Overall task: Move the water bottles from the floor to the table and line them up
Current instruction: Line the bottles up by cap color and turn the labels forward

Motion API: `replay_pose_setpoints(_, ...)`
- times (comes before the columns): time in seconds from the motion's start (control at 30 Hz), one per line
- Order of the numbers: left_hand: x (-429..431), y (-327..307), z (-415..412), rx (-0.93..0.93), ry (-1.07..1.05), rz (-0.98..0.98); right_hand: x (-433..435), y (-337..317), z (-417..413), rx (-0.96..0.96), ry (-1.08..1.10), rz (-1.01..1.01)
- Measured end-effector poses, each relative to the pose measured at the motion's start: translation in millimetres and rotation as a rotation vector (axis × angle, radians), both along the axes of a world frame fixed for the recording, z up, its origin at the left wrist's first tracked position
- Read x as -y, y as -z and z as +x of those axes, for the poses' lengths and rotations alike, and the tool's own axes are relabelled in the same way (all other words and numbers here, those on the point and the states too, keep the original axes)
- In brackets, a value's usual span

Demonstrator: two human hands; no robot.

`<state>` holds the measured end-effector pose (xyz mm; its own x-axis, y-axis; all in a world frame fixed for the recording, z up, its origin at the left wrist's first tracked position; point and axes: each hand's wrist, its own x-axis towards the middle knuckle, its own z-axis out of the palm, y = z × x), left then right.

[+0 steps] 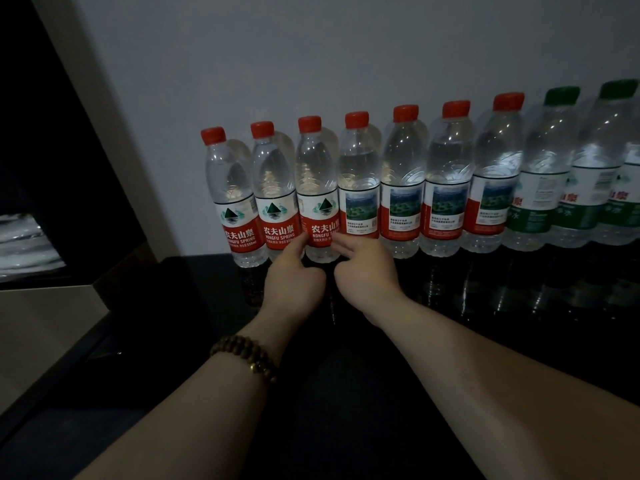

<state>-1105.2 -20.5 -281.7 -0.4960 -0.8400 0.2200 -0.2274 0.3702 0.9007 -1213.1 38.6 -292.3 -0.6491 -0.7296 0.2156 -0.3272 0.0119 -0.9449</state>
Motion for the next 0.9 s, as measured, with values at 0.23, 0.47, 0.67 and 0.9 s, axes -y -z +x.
replay_pose_setpoints(0.23, -1.4, 0.9, 0.6, -0.013, -0.022, -0.02, 0.3, 0.8, 0.4, -0.058, -0.025, 0.003)
replay_pose_setpoints(0.47, -3.5, -0.7, 0.4, -0.044, -0.074, -0.035, 0.5, 1.2, 0.0, -0.025, 0.008, 0.003)
replay_pose_setpoints(0.67, -5.0, -0.9, -0.2, 0.011, -0.043, -0.061, 1.5, 3.0, -2.0, -0.098, -0.005, 0.039)
replay_pose_setpoints(0.9, -2.5, -1.0, 0.3, 0.024, -0.02, 0.006, 1.9, 2.8, -2.2, -0.092, -0.001, 0.063)
